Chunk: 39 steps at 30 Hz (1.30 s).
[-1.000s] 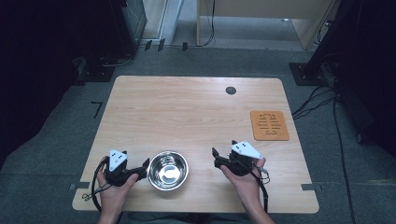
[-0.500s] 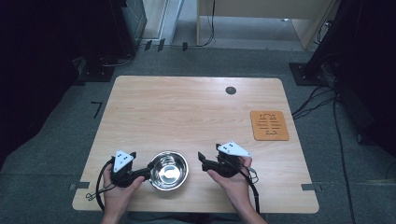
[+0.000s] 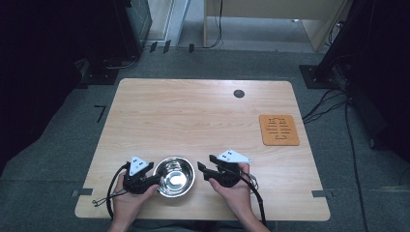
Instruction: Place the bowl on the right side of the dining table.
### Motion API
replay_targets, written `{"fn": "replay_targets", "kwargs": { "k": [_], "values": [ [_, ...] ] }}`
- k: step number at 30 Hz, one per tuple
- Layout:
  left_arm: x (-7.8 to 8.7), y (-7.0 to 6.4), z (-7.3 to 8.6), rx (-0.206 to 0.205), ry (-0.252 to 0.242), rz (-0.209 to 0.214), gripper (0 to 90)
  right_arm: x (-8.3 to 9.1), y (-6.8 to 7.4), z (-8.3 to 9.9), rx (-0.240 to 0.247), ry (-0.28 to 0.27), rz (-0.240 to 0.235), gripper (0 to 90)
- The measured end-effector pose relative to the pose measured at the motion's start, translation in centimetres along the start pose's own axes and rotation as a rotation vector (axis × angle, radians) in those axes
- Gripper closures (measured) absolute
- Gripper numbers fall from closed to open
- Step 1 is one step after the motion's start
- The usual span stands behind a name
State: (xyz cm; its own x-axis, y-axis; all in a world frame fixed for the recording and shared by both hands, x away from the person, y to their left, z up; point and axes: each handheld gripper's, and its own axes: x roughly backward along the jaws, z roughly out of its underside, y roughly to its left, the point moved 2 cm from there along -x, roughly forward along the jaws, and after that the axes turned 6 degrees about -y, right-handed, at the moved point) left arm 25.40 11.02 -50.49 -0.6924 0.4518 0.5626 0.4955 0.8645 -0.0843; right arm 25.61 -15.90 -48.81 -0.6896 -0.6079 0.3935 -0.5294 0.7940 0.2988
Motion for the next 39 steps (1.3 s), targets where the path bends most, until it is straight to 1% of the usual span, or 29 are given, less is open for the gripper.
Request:
{"fn": "replay_targets", "kwargs": {
  "k": [4,6,8,10,12,14,16,17,18,19,20,21,22,23,24,25,26,27,29,30,31,32,33,34,35,36,37,38,39],
  "values": [
    [-0.3,-0.3,0.1,-0.012,0.019,-0.002,56.8,0.0,0.1,0.1,0.002,-0.002,-0.007,48.7],
    [-0.4,-0.4,0.0,-0.013,0.025,-0.003,62.4,-0.1,0.2,0.2,0.006,0.002,-0.006,48.8],
    [-0.6,-0.5,0.1,-0.01,0.036,-0.008,66.6,-0.1,0.3,0.3,0.008,0.008,0.002,48.6],
    [-0.8,-0.5,0.1,-0.014,0.047,-0.023,70.4,-0.3,0.5,0.4,0.02,0.022,0.019,45.9],
    [-0.8,-0.5,0.1,-0.009,0.045,-0.025,73.7,-0.4,0.6,0.5,0.02,0.026,-0.002,45.4],
    [-0.9,-0.3,0.1,0.009,0.044,-0.011,74.5,-0.5,0.8,0.6,0.03,0.027,0.0,46.3],
    [-0.9,-0.3,0.0,0.011,0.045,-0.01,75.0,-0.5,0.8,0.6,0.029,0.027,0.001,46.5],
    [-1.0,-0.2,0.0,0.023,0.044,-0.003,75.4,-0.5,0.8,0.7,0.025,0.029,-0.001,47.6],
    [-1.0,-0.2,0.0,0.023,0.044,-0.003,76.1,-0.5,0.8,0.7,0.025,0.029,-0.001,47.6],
    [-1.0,0.0,-0.1,0.039,0.039,0.01,77.2,-0.5,0.6,0.7,0.008,0.028,-0.02,50.1],
    [-0.9,0.1,-0.1,0.053,0.029,0.025,77.2,-0.5,0.6,0.7,0.008,0.028,-0.02,50.1],
    [-0.9,0.1,-0.2,0.057,0.018,0.03,78.8,-0.5,0.5,0.7,-0.009,0.032,-0.049,52.0],
    [-0.8,0.1,-0.2,0.059,0.012,0.031,78.8,-0.5,0.5,0.7,-0.009,0.032,-0.049,52.0],
    [-0.7,0.1,-0.3,0.069,-0.005,0.045,79.5,-0.5,0.4,0.8,-0.017,0.031,-0.064,52.3],
    [-0.7,0.1,-0.3,0.069,-0.005,0.045,79.9,-0.5,0.4,0.8,-0.017,0.031,-0.064,52.3],
    [-0.6,0.1,-0.5,0.081,-0.029,0.058,80.4,-0.5,0.4,0.8,-0.01,0.03,-0.065,52.6],
    [-0.6,0.1,-0.5,0.081,-0.029,0.058,81.0,-0.5,0.4,0.8,-0.01,0.03,-0.065,52.6],
    [-0.4,0.1,-0.6,0.093,-0.046,0.073,81.0,-0.4,0.4,0.8,-0.005,0.03,-0.065,52.7],
    [-0.1,0.1,-0.9,0.099,-0.072,0.109,82.5,-0.5,0.5,0.9,0.011,0.021,-0.067,52.7],
    [-0.1,0.1,-0.9,0.099,-0.072,0.109,82.7,-0.5,0.5,0.9,0.012,0.022,-0.069,52.8],
    [0.1,0.1,-1.0,0.109,-0.092,0.131,83.1,-0.5,0.6,1.0,0.01,0.024,-0.07,52.8],
    [0.1,0.1,-1.0,0.109,-0.092,0.131,83.3,-0.5,0.6,1.0,0.01,0.024,-0.07,52.8],
    [0.3,0.1,-1.1,0.123,-0.111,0.158,83.7,-0.5,0.7,1.1,0.018,0.023,-0.072,53.3],
    [0.3,0.1,-1.1,0.123,-0.111,0.158,84.1,-0.5,0.7,1.1,0.018,0.023,-0.072,53.3],
    [0.5,0.1,-1.2,0.132,-0.127,0.167,84.4,-0.5,0.8,1.1,0.023,0.02,-0.073,53.3],
    [0.5,0.1,-1.2,0.132,-0.127,0.167,84.4,-0.5,0.8,1.1,0.024,0.019,-0.074,53.2],
    [0.6,-0.1,-1.3,0.113,-0.136,0.166,84.5,-0.5,0.8,1.1,0.024,0.016,-0.074,53.2],
    [0.6,-0.1,-1.3,0.113,-0.136,0.166,84.4,-0.5,0.8,1.1,0.024,0.016,-0.074,53.2],
    [0.6,-0.1,-1.3,0.108,-0.136,0.175,84.5,-0.5,0.8,1.2,0.024,0.012,-0.075,53.3]
  ]
}}
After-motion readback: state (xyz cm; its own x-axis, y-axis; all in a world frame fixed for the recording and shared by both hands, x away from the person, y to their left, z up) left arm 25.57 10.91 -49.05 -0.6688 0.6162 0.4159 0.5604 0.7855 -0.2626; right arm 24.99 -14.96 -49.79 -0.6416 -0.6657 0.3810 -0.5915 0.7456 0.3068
